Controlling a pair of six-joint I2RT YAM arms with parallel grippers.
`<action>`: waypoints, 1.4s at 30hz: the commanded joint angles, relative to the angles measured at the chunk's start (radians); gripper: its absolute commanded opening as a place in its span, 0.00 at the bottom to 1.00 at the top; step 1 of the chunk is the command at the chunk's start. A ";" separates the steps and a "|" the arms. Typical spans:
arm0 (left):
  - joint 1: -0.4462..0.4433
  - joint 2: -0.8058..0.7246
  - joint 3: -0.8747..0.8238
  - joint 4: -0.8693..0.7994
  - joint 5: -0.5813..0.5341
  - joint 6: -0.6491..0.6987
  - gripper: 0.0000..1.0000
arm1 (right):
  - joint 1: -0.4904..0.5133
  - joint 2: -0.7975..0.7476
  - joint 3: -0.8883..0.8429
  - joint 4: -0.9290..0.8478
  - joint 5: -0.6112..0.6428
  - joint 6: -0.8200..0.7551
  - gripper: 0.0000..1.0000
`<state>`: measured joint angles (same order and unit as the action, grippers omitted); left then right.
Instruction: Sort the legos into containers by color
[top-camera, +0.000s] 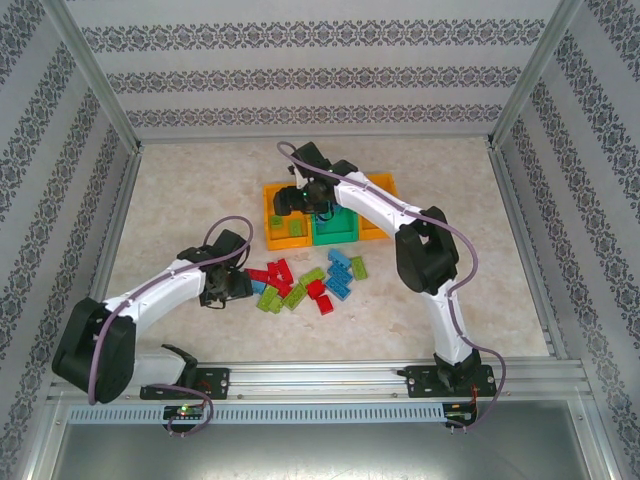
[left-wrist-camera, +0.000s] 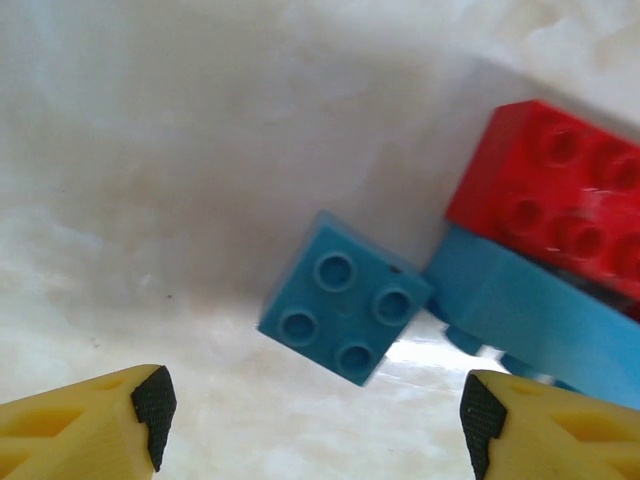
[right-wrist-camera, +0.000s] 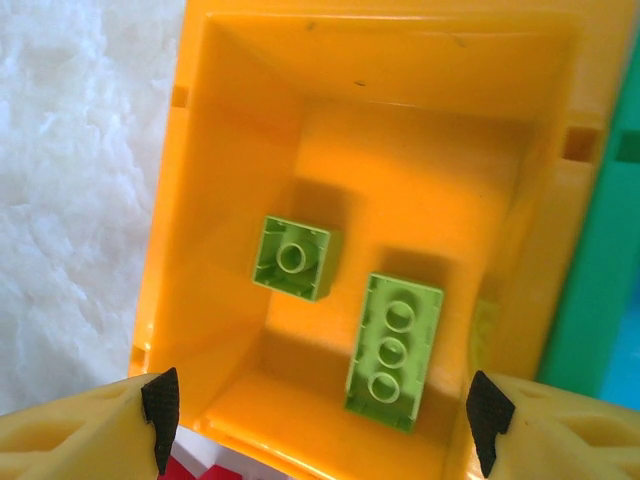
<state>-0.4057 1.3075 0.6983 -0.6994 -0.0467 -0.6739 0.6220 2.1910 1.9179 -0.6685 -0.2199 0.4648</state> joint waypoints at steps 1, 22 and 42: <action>-0.010 0.024 0.027 -0.051 -0.061 0.056 0.76 | -0.040 -0.089 -0.054 0.033 -0.016 0.014 0.79; -0.009 0.155 0.034 0.081 -0.085 0.134 0.65 | -0.158 -0.284 -0.333 0.147 -0.048 0.029 0.80; -0.010 0.063 -0.010 0.054 -0.033 0.061 0.53 | -0.213 -0.349 -0.436 0.164 -0.043 0.036 0.80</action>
<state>-0.4057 1.4139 0.7044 -0.6060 -0.0895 -0.5854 0.4206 1.8725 1.4956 -0.5186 -0.2676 0.4942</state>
